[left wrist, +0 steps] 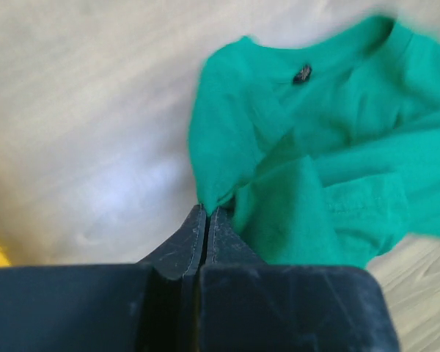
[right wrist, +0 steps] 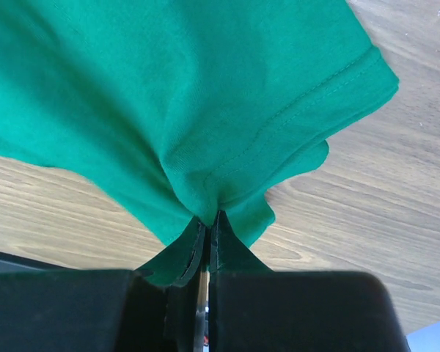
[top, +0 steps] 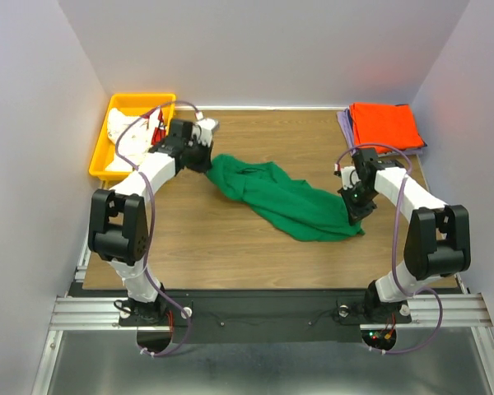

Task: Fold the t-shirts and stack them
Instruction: Flatten the tshirt out

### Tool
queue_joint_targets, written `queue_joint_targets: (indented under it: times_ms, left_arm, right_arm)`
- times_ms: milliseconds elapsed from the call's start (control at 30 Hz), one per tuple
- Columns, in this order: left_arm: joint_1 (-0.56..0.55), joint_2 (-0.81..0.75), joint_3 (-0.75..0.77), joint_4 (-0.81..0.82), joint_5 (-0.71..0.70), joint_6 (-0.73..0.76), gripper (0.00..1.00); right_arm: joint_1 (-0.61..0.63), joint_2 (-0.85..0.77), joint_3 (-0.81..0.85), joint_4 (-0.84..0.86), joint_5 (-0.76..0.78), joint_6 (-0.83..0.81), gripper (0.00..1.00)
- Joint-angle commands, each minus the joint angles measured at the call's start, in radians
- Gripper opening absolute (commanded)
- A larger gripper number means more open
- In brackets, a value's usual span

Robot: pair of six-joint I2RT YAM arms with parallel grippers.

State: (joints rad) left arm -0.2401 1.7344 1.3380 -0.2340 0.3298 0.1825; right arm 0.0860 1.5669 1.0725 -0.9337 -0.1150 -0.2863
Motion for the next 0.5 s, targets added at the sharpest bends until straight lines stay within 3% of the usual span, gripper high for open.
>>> queue_joint_targets:
  times_ms: [0,100,200,233,333,367,467]
  left_arm:
    - [0.019,-0.039,-0.198,-0.057,0.035,0.049,0.07]
    - [0.045,-0.075,-0.255,-0.103,0.072,0.109,0.20]
    - [0.087,-0.130,-0.306,-0.149,0.119,0.165,0.31]
    - [0.108,-0.154,-0.307,-0.193,0.167,0.229,0.37]
    - [0.125,-0.196,-0.263,-0.247,0.227,0.310,0.48]
    - [0.124,-0.209,-0.243,-0.273,0.251,0.357,0.56]
    - [0.110,-0.185,-0.137,-0.288,0.273,0.377,0.63]
  right_arm:
    - [-0.006,0.028,0.062,0.003,-0.018,-0.020,0.03]
    - [-0.006,0.042,0.079,-0.008,-0.055,-0.034,0.07]
    - [-0.008,0.042,0.092,-0.048,-0.097,-0.068,0.24]
    - [-0.006,0.032,0.099,-0.060,-0.101,-0.083,0.36]
    - [-0.008,-0.005,0.110,-0.106,-0.106,-0.111,0.47]
    - [-0.006,-0.037,0.119,-0.108,-0.088,-0.106,0.55]
    - [-0.017,-0.067,0.162,-0.105,-0.069,-0.102,0.60]
